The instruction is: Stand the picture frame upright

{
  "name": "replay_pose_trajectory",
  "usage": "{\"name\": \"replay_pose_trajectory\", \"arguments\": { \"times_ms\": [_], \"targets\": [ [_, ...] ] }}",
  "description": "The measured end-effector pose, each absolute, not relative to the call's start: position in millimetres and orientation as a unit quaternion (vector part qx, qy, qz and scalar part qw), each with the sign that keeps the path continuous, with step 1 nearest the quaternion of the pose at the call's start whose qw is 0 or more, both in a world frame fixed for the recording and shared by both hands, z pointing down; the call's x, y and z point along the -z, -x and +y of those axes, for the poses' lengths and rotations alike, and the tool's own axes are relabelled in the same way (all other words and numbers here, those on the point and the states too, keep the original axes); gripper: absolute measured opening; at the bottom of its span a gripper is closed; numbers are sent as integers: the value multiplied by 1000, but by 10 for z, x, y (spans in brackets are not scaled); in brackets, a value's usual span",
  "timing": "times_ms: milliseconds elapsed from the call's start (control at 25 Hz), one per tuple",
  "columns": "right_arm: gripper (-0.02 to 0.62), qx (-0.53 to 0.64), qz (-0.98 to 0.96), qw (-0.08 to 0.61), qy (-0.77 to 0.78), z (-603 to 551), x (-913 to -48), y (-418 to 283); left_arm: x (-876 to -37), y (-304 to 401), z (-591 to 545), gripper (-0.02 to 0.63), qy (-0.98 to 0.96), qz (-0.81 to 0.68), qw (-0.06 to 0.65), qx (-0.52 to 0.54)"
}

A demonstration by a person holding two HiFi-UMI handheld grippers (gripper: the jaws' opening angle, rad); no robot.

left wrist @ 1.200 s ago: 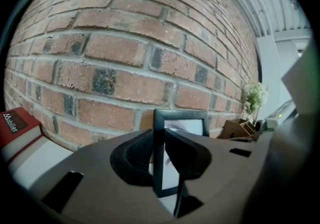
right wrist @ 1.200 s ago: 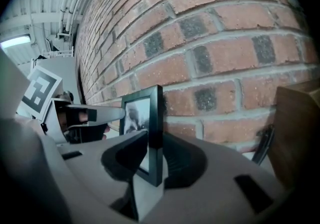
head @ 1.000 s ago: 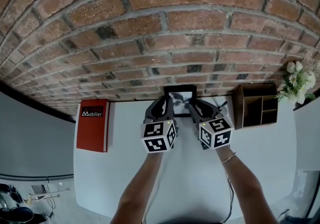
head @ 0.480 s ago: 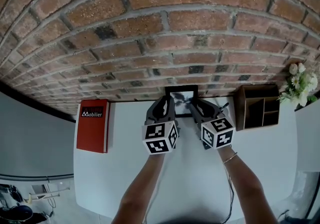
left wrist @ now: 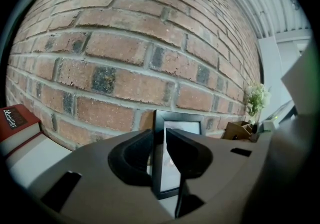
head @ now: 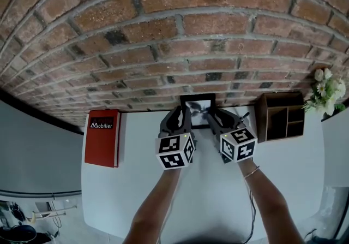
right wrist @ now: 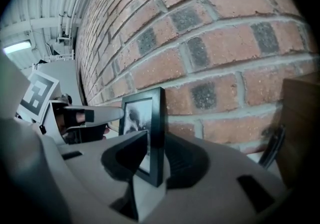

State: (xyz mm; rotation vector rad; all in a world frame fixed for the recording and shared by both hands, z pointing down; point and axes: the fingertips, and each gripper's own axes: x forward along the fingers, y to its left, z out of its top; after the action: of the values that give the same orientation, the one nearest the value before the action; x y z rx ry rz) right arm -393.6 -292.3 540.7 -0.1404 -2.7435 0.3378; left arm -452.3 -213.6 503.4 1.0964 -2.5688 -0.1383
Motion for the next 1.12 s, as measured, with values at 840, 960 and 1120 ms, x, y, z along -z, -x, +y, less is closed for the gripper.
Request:
{"name": "replay_pose_trajectory", "arguments": {
  "times_ms": [840, 960, 1120],
  "targets": [
    [100, -127, -978, 163, 21, -2811, -4903, 3448, -4635, 4063, -1859, 84, -424, -893, 149, 26],
    [100, -123, -979, 159, 21, -2737, -4790, 3339, -4550, 3972, -1801, 80, -427, -892, 146, 28],
    [100, -120, -981, 152, 16, -2644, -4647, 3173, -4443, 3837, -1715, 69, -431, -891, 140, 28]
  ]
}}
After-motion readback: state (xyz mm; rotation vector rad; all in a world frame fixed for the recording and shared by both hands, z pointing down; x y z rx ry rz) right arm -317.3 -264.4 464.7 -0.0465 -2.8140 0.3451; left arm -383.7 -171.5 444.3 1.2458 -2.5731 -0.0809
